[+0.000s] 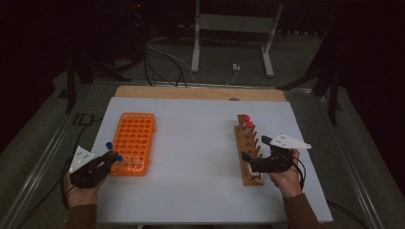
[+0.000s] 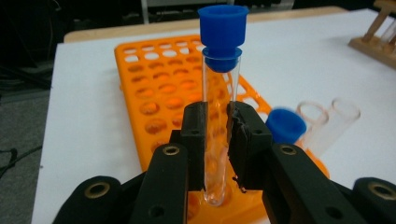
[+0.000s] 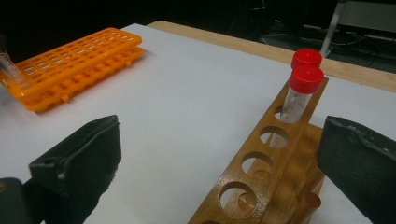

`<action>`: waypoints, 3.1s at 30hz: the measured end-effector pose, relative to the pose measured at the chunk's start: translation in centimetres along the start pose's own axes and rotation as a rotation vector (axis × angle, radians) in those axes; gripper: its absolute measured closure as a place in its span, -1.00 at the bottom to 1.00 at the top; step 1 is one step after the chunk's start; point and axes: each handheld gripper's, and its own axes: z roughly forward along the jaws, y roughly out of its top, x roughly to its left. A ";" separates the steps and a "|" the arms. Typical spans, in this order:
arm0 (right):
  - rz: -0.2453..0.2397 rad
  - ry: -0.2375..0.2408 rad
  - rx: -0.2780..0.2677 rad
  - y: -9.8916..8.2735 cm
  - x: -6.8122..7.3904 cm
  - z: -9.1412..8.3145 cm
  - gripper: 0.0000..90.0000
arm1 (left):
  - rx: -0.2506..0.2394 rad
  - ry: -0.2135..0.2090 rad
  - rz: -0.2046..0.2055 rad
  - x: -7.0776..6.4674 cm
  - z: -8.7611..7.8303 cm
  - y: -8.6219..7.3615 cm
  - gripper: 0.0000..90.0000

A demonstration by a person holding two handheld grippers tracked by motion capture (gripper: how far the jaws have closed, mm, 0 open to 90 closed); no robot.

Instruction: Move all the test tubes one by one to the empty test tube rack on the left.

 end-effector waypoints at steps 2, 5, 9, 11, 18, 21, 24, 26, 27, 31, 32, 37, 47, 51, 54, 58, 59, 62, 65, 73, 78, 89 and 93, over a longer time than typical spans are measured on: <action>0.000 0.001 -0.001 0.0 0.0 0.0 -1.00 | 0.022 0.001 0.012 -0.1 0.1 -0.3 0.71; -0.001 0.002 0.000 0.0 0.1 0.0 -1.00 | 0.058 0.008 0.037 -0.3 0.1 -0.7 0.72; -0.003 0.005 0.002 0.0 0.1 0.1 -1.00 | 0.081 0.007 0.052 -0.4 0.1 -0.9 0.72; -0.003 0.006 0.002 0.0 0.1 0.2 -1.00 | 0.096 0.008 0.066 -0.5 0.2 -1.0 0.72; -0.005 0.010 0.009 -0.1 0.3 0.3 -1.00 | 0.138 0.011 0.092 -0.7 0.7 -1.3 0.72; -0.006 0.012 0.009 -0.1 0.2 0.4 -1.00 | 0.137 0.009 0.084 -0.7 0.6 -1.3 0.71; -0.008 0.013 0.007 -0.1 0.3 0.4 -1.00 | 0.137 0.013 0.071 -0.7 0.6 -1.3 0.63; -0.007 0.012 0.008 -0.1 0.2 0.3 -1.00 | 0.133 0.007 0.066 -0.6 0.4 -1.3 0.56; -0.006 0.013 0.008 -0.1 0.2 0.3 -1.00 | 0.135 0.007 0.067 -0.6 0.4 -1.3 0.54; -0.005 0.013 0.007 0.0 0.1 0.4 -1.00 | 0.123 -0.009 0.060 -0.6 -0.1 -1.3 0.41; -0.006 0.012 0.008 0.0 0.2 0.4 -1.00 | 0.114 -0.015 0.055 -0.6 -0.3 -1.3 0.37; -0.009 0.008 0.005 0.1 0.0 0.4 -1.00 | 0.050 -0.055 0.036 -0.6 -1.1 -0.6 0.10; 0.001 -0.016 0.012 0.4 -0.9 0.6 -1.00 | -0.026 -0.060 0.018 -1.7 -1.1 1.5 -0.60; 0.001 -0.018 0.015 0.6 -1.2 0.7 -1.00 | -0.041 -0.055 0.011 -2.0 -0.8 2.5 -0.78; -0.002 -0.025 0.016 1.0 -1.4 0.8 -1.00 | -0.053 -0.048 0.006 -2.3 -0.5 3.0 -0.88; -0.005 -0.037 0.015 1.5 -1.6 1.0 -1.00 | -0.075 -0.045 -0.021 -2.5 -0.4 3.6 -0.99; -0.005 -0.039 0.017 1.7 -1.7 1.1 -1.00 | -0.084 -0.042 -0.026 -2.6 -0.4 3.7 -0.99; -0.002 -0.043 0.013 2.1 -2.1 1.4 -1.00 | -0.106 -0.035 -0.041 -2.8 -0.3 4.1 -0.99; -0.003 -0.057 0.018 2.4 -2.5 1.8 -0.93 | -0.109 -0.043 -0.046 -2.9 -0.1 4.5 -0.99; 0.017 -0.070 0.076 2.8 -3.8 3.8 -0.67 | -0.117 -0.097 -0.048 -3.7 0.6 5.3 -0.91; 0.024 -0.084 0.103 2.3 -4.8 5.0 -0.26 | -0.120 -0.130 -0.035 -4.5 1.1 6.0 -0.88; 0.001 -0.127 0.133 1.9 -5.2 6.7 0.47 | -0.122 -0.141 -0.018 -6.2 2.2 6.9 -0.98; -0.002 -0.138 0.139 1.7 -5.2 7.0 0.64 | -0.117 -0.146 -0.008 -6.7 2.4 7.1 -0.98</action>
